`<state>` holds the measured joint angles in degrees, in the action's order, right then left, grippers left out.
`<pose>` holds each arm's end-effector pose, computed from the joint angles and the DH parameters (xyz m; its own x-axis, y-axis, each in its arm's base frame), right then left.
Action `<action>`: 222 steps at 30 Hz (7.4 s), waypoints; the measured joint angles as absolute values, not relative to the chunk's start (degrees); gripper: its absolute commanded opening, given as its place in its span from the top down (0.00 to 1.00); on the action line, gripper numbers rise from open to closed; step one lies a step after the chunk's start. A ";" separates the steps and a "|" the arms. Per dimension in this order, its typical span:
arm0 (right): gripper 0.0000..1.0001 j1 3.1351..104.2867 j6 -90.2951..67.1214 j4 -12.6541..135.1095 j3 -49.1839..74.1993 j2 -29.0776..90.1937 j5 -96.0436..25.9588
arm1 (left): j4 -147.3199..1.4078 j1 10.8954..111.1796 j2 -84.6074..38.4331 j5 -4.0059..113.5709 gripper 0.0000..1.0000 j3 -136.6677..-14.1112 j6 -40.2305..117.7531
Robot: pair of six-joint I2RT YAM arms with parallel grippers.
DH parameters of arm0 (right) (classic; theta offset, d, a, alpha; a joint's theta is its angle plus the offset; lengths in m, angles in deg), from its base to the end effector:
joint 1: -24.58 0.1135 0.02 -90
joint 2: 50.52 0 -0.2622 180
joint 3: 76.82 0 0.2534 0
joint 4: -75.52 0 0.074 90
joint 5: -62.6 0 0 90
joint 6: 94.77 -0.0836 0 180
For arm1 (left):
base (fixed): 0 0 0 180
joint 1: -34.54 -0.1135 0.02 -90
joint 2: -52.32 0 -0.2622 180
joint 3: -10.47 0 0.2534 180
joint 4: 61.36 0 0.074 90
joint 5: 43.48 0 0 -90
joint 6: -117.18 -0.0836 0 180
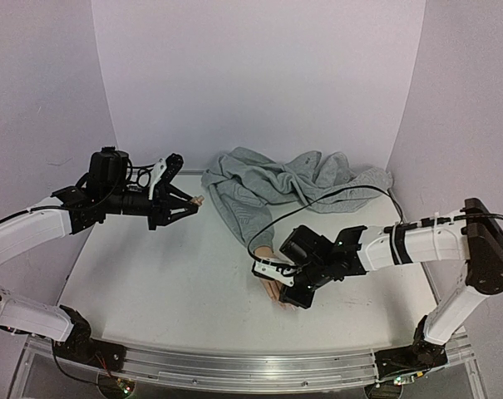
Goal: Paint the nails
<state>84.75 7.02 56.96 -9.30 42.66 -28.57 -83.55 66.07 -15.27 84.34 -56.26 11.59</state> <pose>0.1855 0.3269 0.1557 -0.1609 -0.6913 -0.7045 -0.9270 0.3508 -0.1325 0.2308 -0.2018 0.2973 -0.0812 0.2989 -0.9508 0.9508 0.3093 0.0160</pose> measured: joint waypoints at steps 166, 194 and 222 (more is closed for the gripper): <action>1.00 84.75 7.13 54.45 -9.02 44.26 -32.46 | -83.55 66.07 -15.27 84.34 1.00 -56.26 11.59; 1.00 84.75 6.30 55.06 -9.02 39.54 -30.36 | -83.55 66.07 -15.27 84.34 1.00 -56.26 11.59; 1.00 84.75 6.76 56.28 -9.02 43.47 -29.88 | -83.55 66.07 -15.27 84.34 1.00 -56.26 11.59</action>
<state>84.75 6.76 56.28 -9.02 43.47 -29.88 -83.55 66.07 -15.27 84.34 -56.26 11.59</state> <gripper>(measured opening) 0.223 0.228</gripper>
